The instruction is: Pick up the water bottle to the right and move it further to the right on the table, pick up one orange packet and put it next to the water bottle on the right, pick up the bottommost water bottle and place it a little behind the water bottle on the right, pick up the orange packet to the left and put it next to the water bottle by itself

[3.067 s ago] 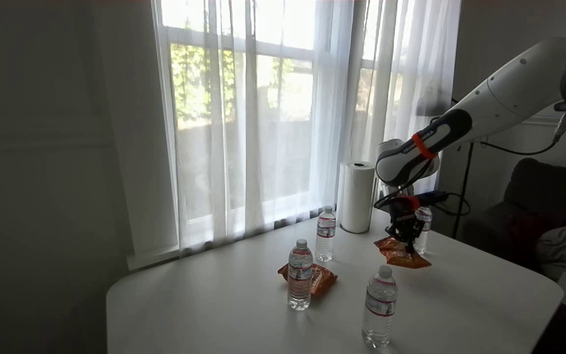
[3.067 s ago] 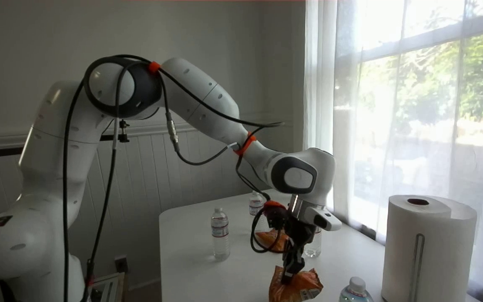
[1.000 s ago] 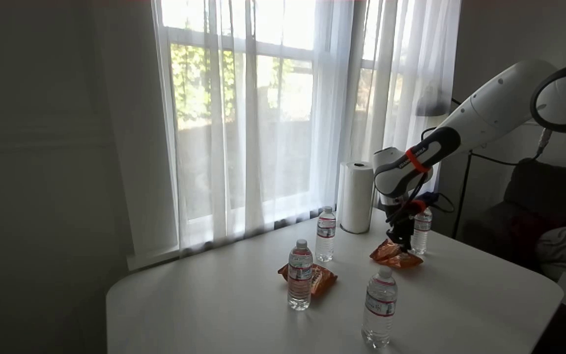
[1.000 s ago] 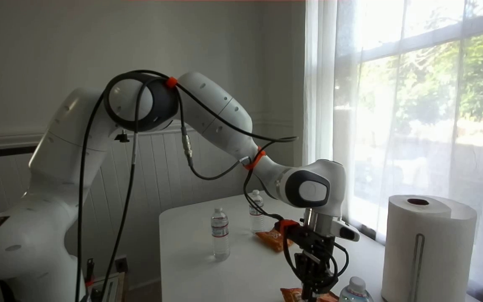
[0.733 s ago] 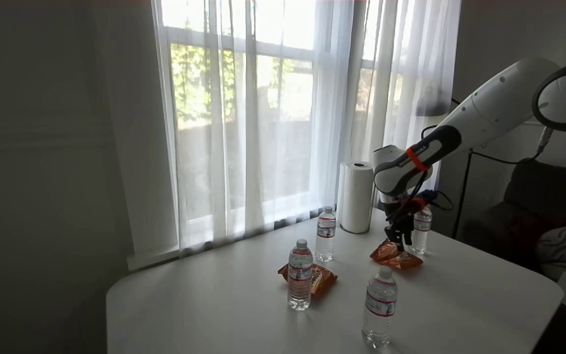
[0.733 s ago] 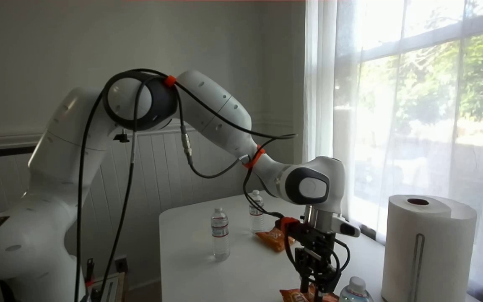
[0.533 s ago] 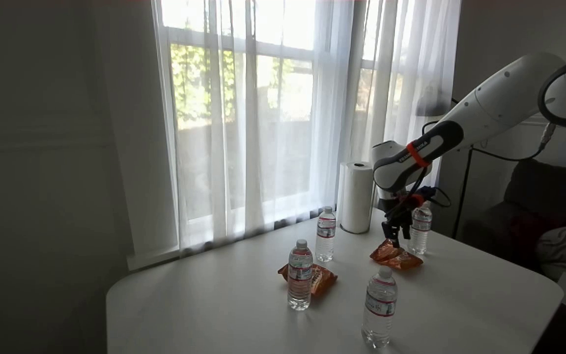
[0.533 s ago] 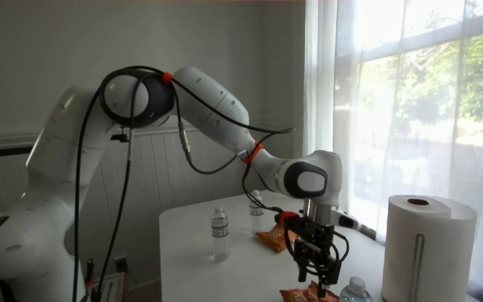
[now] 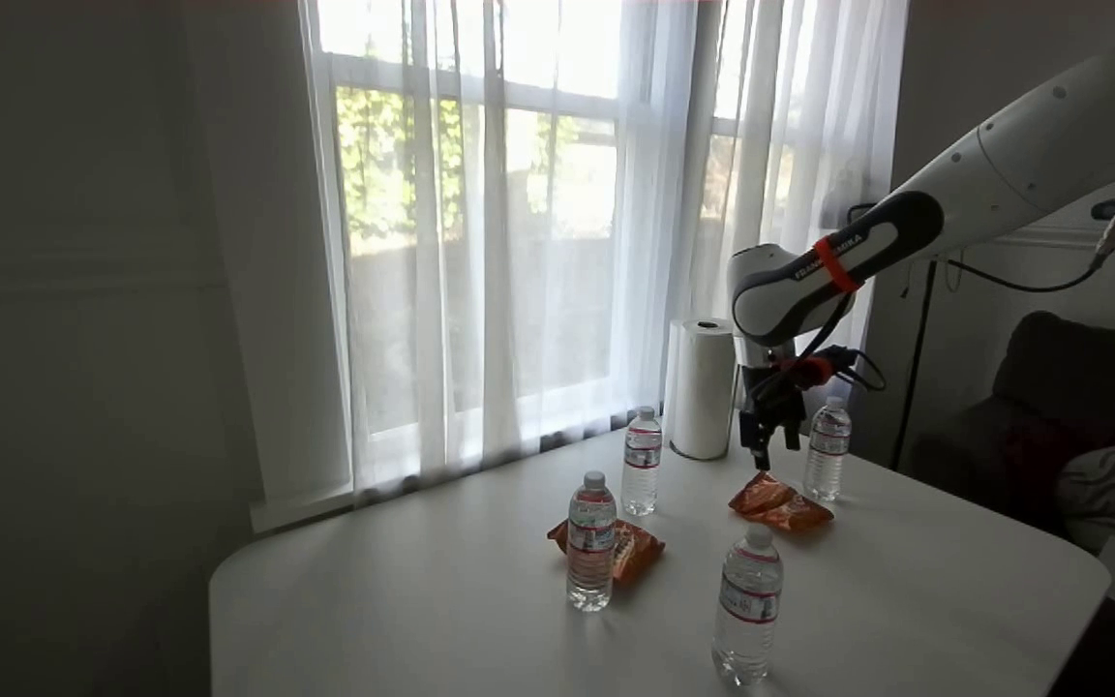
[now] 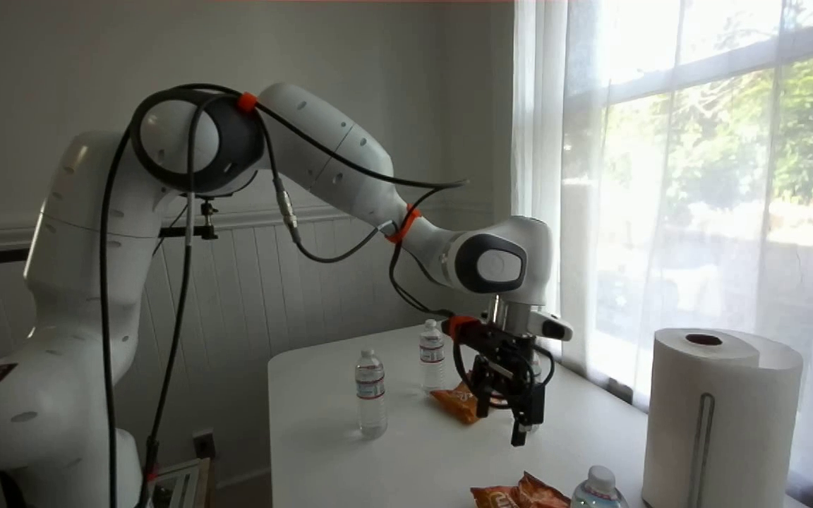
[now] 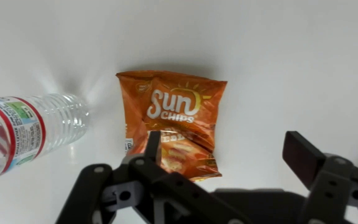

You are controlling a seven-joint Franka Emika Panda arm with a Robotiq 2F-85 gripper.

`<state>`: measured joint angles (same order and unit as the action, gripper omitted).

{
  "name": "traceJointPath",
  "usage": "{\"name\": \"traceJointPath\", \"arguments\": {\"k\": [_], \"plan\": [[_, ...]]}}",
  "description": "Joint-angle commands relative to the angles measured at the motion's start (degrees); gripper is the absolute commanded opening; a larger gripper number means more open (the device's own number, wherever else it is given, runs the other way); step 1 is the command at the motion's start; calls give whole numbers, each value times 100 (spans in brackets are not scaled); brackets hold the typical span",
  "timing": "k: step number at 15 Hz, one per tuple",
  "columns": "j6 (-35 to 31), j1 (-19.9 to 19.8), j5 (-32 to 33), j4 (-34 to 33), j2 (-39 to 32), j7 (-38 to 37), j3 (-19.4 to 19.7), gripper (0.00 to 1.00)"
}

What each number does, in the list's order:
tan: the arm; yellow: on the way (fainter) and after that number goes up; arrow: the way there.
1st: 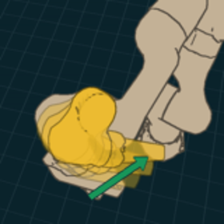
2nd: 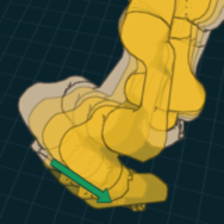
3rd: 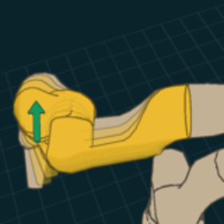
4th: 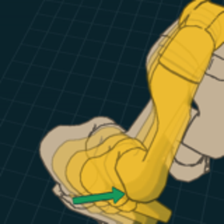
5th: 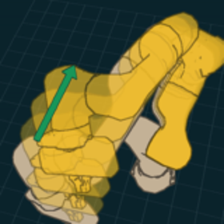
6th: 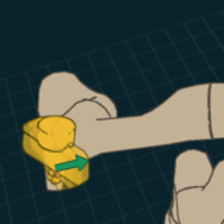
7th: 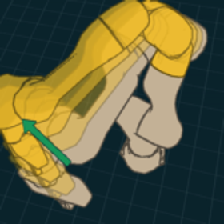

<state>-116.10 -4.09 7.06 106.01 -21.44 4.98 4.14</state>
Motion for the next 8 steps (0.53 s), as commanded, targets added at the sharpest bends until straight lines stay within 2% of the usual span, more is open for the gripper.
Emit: {"name": "traceJointPath", "arguments": {"k": [1, 8], "plan": [[-10, 132, -356, 591, 622, -276, -213, 100], [323, 561, -693, 1293, 1477, -450, -633, 100]]}}
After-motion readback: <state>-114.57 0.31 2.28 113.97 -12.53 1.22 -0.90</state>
